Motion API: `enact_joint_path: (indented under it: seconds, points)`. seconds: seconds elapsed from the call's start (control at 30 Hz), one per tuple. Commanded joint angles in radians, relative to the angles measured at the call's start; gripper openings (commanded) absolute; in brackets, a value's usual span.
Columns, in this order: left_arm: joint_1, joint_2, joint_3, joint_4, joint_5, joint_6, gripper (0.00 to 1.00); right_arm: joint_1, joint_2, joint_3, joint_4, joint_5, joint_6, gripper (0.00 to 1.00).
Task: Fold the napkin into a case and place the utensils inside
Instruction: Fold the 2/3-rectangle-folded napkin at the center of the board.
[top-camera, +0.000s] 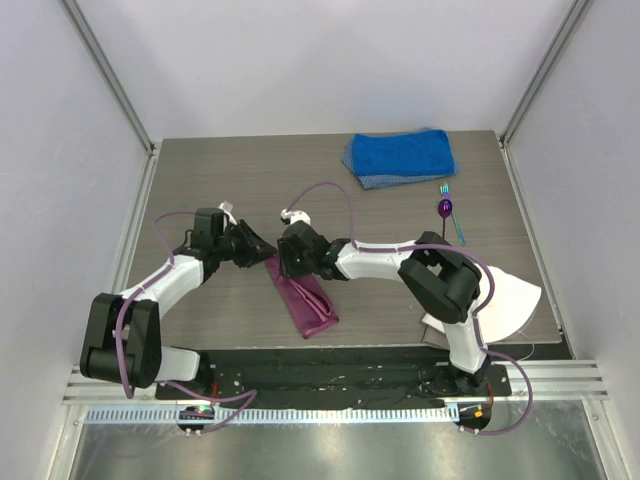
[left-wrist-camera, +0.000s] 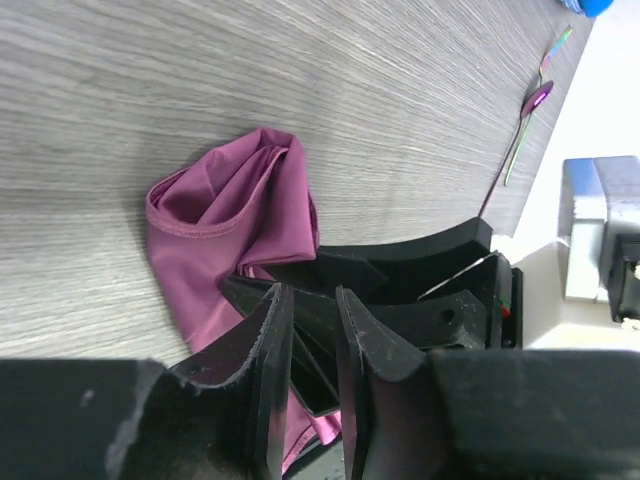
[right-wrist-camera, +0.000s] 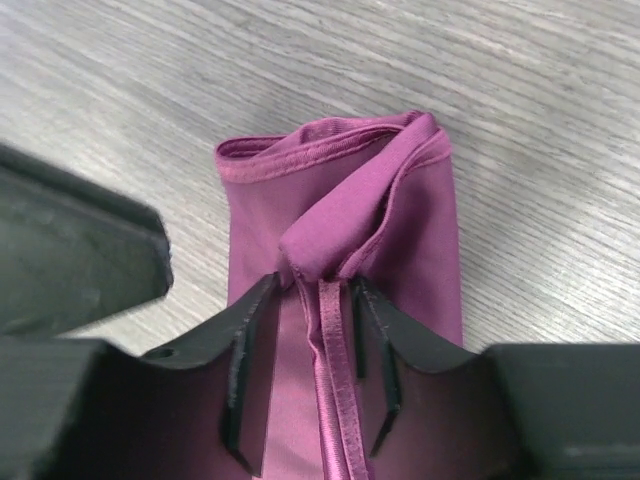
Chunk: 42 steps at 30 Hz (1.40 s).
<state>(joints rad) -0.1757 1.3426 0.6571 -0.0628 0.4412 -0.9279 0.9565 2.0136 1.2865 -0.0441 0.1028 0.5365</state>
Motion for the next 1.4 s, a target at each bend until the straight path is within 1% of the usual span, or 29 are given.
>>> enact_joint_path:
  seconds: [0.0, 0.03, 0.13, 0.17, 0.23, 0.33, 0.47, 0.53, 0.6, 0.73, 0.77, 0.9, 1.0, 1.07, 1.17, 1.27, 1.33, 1.37]
  points:
    - [-0.004, 0.038, 0.052, 0.001, 0.053, 0.023, 0.24, -0.027, -0.094, -0.07, 0.12, -0.09, 0.019, 0.42]
    - [-0.005, 0.038, 0.052, 0.006, 0.051, 0.021, 0.22, -0.035, -0.102, -0.09, 0.13, -0.129, 0.022, 0.43]
    - [-0.008, 0.035, 0.049, 0.009, 0.037, 0.014, 0.21, -0.056, -0.134, -0.127, 0.164, -0.173, 0.025, 0.45]
    - [-0.01, 0.032, 0.05, 0.011, 0.036, 0.011, 0.21, -0.059, -0.141, -0.134, 0.173, -0.181, 0.029, 0.48]
    - [-0.01, 0.029, 0.053, 0.009, 0.034, 0.006, 0.21, -0.071, -0.151, -0.15, 0.196, -0.219, 0.037, 0.5]
    - [-0.01, 0.017, 0.052, 0.008, 0.03, 0.0, 0.2, -0.085, -0.15, -0.153, 0.216, -0.267, 0.051, 0.5]
    - [-0.013, 0.003, 0.053, 0.003, 0.03, -0.002, 0.2, -0.097, -0.173, -0.179, 0.251, -0.282, 0.072, 0.49]
    - [-0.015, 0.004, 0.058, 0.0, 0.037, 0.001, 0.23, -0.11, -0.173, -0.19, 0.26, -0.299, 0.08, 0.48]
    - [-0.021, 0.009, 0.065, -0.002, 0.039, 0.001, 0.29, -0.117, -0.161, -0.191, 0.274, -0.322, 0.085, 0.47]
    - [-0.039, 0.03, 0.078, -0.008, 0.025, 0.008, 0.32, -0.122, -0.135, -0.188, 0.314, -0.357, 0.098, 0.42]
    - [-0.039, 0.033, 0.078, -0.008, 0.021, 0.006, 0.31, -0.122, -0.119, -0.188, 0.347, -0.367, 0.1, 0.41]
    - [-0.039, 0.041, 0.087, -0.009, 0.011, 0.0, 0.29, -0.125, -0.056, -0.154, 0.368, -0.417, 0.123, 0.38]
    - [-0.041, 0.056, 0.105, -0.022, 0.01, 0.004, 0.27, -0.134, -0.046, -0.187, 0.434, -0.433, 0.152, 0.38]
    - [-0.047, 0.067, 0.11, -0.02, 0.01, 0.003, 0.27, -0.142, -0.036, -0.188, 0.446, -0.451, 0.155, 0.38]
    - [-0.057, 0.088, 0.127, -0.019, 0.011, -0.002, 0.22, -0.145, -0.029, -0.197, 0.452, -0.454, 0.154, 0.38]
    - [-0.082, 0.107, 0.145, -0.015, 0.01, -0.005, 0.2, -0.15, -0.021, -0.216, 0.486, -0.471, 0.163, 0.32]
    - [-0.096, 0.119, 0.153, -0.012, -0.005, -0.005, 0.19, -0.151, -0.016, -0.222, 0.493, -0.479, 0.168, 0.27]
    - [-0.097, 0.127, 0.154, -0.012, -0.012, -0.005, 0.18, -0.153, -0.016, -0.226, 0.504, -0.483, 0.171, 0.22]
